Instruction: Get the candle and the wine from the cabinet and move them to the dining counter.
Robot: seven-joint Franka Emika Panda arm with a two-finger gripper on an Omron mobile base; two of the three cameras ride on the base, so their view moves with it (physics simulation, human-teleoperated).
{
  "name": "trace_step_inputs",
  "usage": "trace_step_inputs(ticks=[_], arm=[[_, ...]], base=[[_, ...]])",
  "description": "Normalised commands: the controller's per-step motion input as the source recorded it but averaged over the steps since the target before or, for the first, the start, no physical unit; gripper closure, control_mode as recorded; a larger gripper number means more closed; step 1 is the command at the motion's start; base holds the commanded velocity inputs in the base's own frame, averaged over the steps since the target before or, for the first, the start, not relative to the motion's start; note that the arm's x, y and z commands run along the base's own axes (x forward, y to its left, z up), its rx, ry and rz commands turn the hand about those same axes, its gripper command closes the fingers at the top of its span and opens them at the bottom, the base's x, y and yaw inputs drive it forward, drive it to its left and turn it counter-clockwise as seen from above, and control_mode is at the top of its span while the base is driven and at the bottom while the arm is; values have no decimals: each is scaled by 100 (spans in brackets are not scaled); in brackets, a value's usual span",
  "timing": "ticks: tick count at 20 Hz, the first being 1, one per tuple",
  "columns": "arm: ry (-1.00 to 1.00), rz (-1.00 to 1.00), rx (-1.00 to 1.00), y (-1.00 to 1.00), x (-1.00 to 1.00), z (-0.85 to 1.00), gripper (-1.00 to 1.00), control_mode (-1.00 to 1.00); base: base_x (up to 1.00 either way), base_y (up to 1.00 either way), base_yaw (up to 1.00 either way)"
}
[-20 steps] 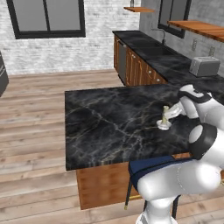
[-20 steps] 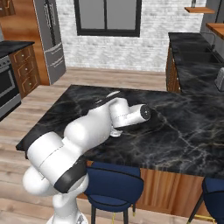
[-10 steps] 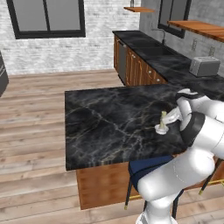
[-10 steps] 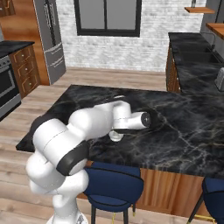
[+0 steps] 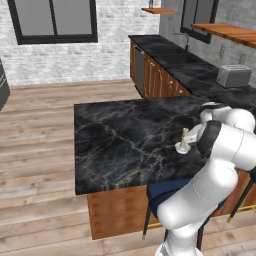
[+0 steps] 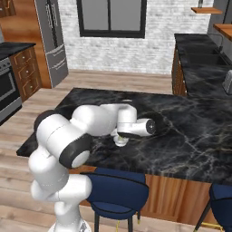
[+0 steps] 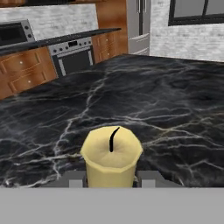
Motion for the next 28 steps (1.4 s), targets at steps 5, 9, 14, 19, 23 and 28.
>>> trace_step_inputs(ticks=[5,9,14,19,23,28], arm=[[0,0,0,2,36,0,100,-100],[0,0,0,3,32,0,100,-100],[0,0,0,0,26,-7,100,-100],[0,0,0,0,11,-29,100,-100],[0,0,0,0,5,-31,100,-100],[0,0,0,0,5,-17,100,-100]], base=[[0,0,0],[0,0,0],[0,0,0],[0,0,0],[0,0,0],[0,0,0]])
